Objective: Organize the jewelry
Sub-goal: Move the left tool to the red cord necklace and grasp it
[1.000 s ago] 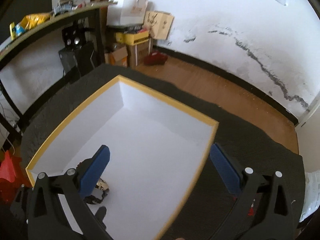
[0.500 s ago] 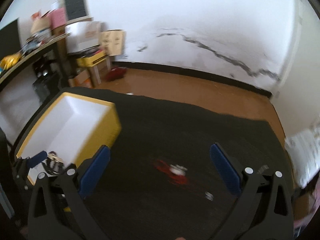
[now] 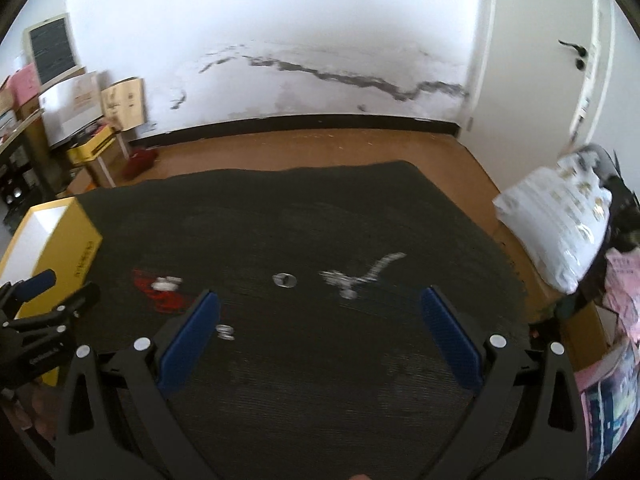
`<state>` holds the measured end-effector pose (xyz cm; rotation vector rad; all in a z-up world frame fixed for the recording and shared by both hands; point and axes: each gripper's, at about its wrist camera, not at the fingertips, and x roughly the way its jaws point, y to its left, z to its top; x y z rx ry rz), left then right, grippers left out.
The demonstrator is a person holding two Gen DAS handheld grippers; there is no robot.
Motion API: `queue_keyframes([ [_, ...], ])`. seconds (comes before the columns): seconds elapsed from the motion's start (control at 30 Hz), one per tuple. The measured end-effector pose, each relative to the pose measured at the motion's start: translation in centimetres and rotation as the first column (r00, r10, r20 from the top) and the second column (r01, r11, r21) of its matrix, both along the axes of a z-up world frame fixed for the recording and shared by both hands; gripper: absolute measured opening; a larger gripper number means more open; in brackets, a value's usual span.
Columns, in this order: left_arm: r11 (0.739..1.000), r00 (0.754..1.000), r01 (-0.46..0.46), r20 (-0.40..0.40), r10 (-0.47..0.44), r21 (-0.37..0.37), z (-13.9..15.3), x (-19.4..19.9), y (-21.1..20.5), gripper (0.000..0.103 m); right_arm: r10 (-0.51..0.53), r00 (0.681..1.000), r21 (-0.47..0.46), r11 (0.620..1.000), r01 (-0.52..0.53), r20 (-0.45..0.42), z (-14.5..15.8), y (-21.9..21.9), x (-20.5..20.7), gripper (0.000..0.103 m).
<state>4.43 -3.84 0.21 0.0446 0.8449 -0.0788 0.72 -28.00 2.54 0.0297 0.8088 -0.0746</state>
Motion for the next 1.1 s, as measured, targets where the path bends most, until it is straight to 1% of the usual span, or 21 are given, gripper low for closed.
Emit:
queue_keyframes([
  [0.07, 1.000, 1.000, 0.013, -0.007, -0.012, 0.012, -0.5, 0.2, -1.1, 0.090, -0.018, 1.000, 0.001, 1.000, 0.018, -0.006, -0.8, -1.4, -0.1, 0.097],
  [0.17, 1.000, 1.000, 0.017, -0.017, -0.017, 0.024, -1.0, 0.5, -1.7, 0.090, -0.028, 1.000, 0.014, 1.000, 0.028, -0.012, -1.3, -2.3, 0.2, 0.097],
  [0.33, 0.999, 1.000, 0.012, -0.020, -0.011, 0.030, -1.3, 1.0, -2.3, 0.090, -0.022, 1.000, 0.024, 0.999, 0.022, -0.011, -1.3, -2.3, 0.7, 0.097],
  [0.47, 1.000, 1.000, 0.007, -0.020, -0.006, 0.029, -1.4, 1.3, -2.2, 0.090, -0.012, 1.000, 0.021, 1.000, 0.012, -0.020, -1.9, -2.4, 1.2, 0.097],
  [0.6, 1.000, 1.000, 0.007, -0.029, -0.007, 0.029, -2.2, 1.8, -2.0, 0.090, -0.003, 1.000, 0.015, 1.000, 0.003, -0.024, -2.1, -2.0, 1.4, 0.097],
  [0.7, 0.999, 0.999, -0.011, -0.047, 0.012, 0.031, -3.6, 2.7, -1.4, 0.090, 0.002, 1.000, 0.015, 1.000, -0.002, -0.026, -2.5, -1.9, 1.6, 0.097],
  [0.77, 0.999, 0.998, -0.040, -0.053, 0.040, 0.006, -5.2, 3.6, -0.9, 0.090, 0.004, 0.999, 0.012, 1.000, -0.004, -0.037, -3.1, -1.8, 1.8, 0.097],
  [0.8, 0.998, 0.996, -0.059, -0.066, 0.059, 0.008, -5.9, 3.9, -0.6, 0.090, 0.007, 0.999, 0.012, 1.000, -0.006, -0.043, -3.4, -1.9, 1.9, 0.097],
  [0.87, 0.998, 0.993, -0.061, -0.101, 0.061, -0.001, -7.4, 4.8, -0.7, 0.090, 0.011, 0.999, 0.017, 1.000, -0.010, -0.053, -3.7, -2.0, 2.2, 0.097],
  [0.93, 0.997, 0.991, -0.066, -0.113, 0.069, 0.033, -8.9, 5.4, -1.0, 0.090, 0.015, 0.998, 0.019, 1.000, -0.014, -0.053, -3.8, -2.0, 2.4, 0.097],
  [1.03, 0.997, 0.986, -0.068, -0.154, 0.071, 0.029, -10.8, 6.4, -1.1, 0.090, 0.025, 0.998, 0.016, 1.000, -0.024, -0.049, -3.8, -1.9, 2.8, 0.097],
  [1.07, 0.996, 0.984, -0.075, -0.158, 0.080, 0.042, -11.3, 6.6, -1.1, 0.090, 0.027, 0.999, 0.012, 1.000, -0.027, -0.047, -3.8, -1.8, 2.9, 0.097],
  [1.1, 0.996, 0.986, -0.085, -0.138, 0.089, 0.037, -11.4, 6.8, -0.9, 0.092, 0.030, 0.998, 0.008, 1.000, -0.030, -0.047, -3.9, -1.7, 3.0, 0.097],
])
